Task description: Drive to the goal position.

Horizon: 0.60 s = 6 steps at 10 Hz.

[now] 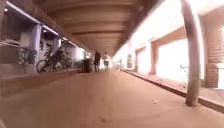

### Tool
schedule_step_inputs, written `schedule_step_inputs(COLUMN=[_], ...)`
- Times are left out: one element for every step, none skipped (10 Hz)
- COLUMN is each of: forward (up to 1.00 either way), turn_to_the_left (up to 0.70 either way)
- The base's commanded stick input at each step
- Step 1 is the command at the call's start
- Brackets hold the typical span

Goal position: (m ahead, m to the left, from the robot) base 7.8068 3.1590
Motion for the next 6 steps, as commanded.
schedule_step_inputs(forward=[0.70,0.70,0.70,0.70,0.70,0.70], turn_to_the_left=[0.00,0.00,0.00,0.00,0.00,0.00])
